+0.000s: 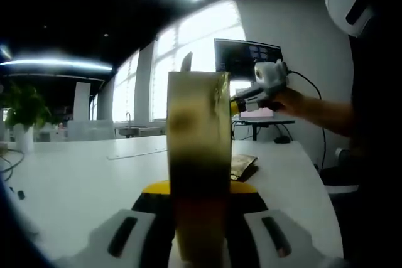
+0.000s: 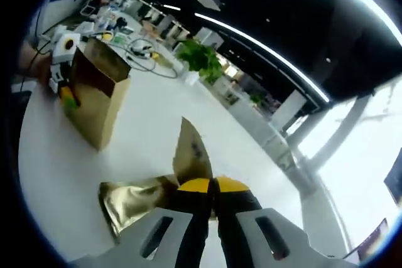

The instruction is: Extract single mask from mask box in order stack masks on table

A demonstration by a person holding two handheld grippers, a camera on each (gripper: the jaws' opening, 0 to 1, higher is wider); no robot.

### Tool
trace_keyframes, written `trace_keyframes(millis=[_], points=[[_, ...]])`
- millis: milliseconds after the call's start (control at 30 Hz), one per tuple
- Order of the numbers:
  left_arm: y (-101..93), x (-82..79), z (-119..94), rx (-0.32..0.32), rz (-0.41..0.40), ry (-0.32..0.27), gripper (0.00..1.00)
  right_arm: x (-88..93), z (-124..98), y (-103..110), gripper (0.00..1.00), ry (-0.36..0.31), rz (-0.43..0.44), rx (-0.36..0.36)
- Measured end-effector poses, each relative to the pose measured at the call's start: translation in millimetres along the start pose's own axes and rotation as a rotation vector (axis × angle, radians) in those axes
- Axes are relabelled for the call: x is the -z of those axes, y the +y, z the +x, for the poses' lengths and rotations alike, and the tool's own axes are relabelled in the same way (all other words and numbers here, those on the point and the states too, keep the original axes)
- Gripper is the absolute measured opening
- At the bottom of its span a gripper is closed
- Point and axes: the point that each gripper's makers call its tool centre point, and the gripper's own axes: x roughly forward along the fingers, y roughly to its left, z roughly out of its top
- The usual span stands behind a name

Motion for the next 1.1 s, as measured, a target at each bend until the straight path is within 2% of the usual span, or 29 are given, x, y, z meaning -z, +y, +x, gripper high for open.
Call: trace_keyframes(millis=[100,200,467,667,900,1100], points=[[-0.2,0.0,0,0.0,0.0,0.0,0.32,4.0,-7,13,0.0,0.004,-0.005,-0.015],[-0.5,0.1,0,0.0,0.0,0.0,0.32,12.9,-10,22,0.0,0.035,-0.041,-0.011],[-1.0,0.3,1,-0.001,0.003,0.001,0.32,23.7,-9,46,0.0,0.071,-0.058,-0.032],[-1.1,0.2,0,-0.001,0.004,0.001,0.32,32.1,-7,68,0.0,0.107,-0.131,-0.055],[-1.3,0.1,0,0.0,0.003,0.001,0.32,41.1,-11,78,0.0,0.107,-0.118,-0.086],[-1.3,0.2,0,0.001,0.003,0.002,0.32,45.6,-11,81,0.0,0.102,-0.09,-0.076]])
